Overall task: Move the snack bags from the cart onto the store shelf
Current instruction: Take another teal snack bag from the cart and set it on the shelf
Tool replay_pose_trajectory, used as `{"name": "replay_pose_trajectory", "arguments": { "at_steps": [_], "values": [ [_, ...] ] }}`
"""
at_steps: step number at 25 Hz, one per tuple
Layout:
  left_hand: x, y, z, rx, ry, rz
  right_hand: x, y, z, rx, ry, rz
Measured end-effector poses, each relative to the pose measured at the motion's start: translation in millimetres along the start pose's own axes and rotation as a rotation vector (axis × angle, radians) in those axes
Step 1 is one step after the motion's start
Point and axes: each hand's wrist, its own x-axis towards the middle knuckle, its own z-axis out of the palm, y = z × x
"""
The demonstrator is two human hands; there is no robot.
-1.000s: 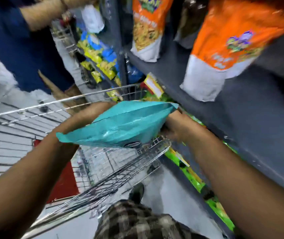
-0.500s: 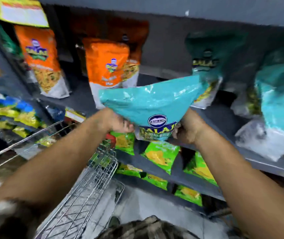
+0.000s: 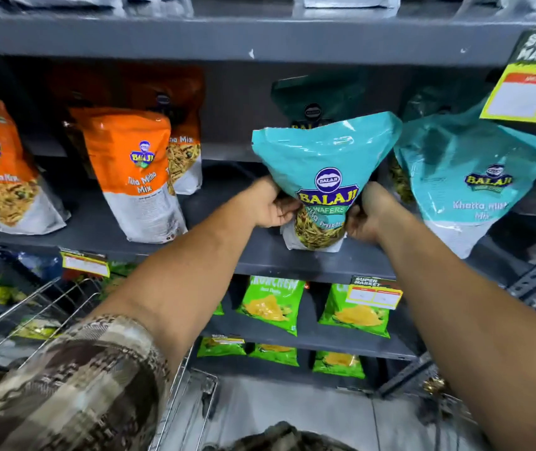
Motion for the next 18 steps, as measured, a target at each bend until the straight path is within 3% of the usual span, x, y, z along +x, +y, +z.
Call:
{"name": "replay_pose_trajectory", "arguments": {
  "at_steps": [5, 7, 9, 11, 12, 13, 15, 16, 18],
  "values": [
    [3, -7, -1, 0.037, 0.014, 0.105, -11, 9, 2, -0.001, 0.059, -0.111],
    [8, -19, -12, 0.164, 0.024, 0.212, -21, 17, 3, 0.015, 0.179, -0.389],
    [15, -43, -27, 0.432, -0.059, 0.428, -42, 20, 2, -0.033, 0.323, -0.796],
    [25, -64, -38, 0.687, -0.153, 0.539, -70, 5, 5, -0.099, 0.292, -1.133],
    [31, -70, -38, 0.752, -0.173, 0.548, -81, -8, 8, -0.181, 0.261, -1.218],
    [37, -74, -36, 0.786, -0.198, 0.549, -87, -24, 11, -0.306, 0.235, -1.236],
    [49, -78, -31, 0.778, -0.191, 0.513, -90, -54, 16, -0.551, 0.166, -1.092],
    [50, -79, -29, 0.792, -0.138, 0.483, -88, -64, 17, -0.597, 0.108, -1.016],
    [54, -79, -29, 0.861, -0.014, 0.475, -80, -70, 15, -0.628, 0.161, -1.039]
  ]
}}
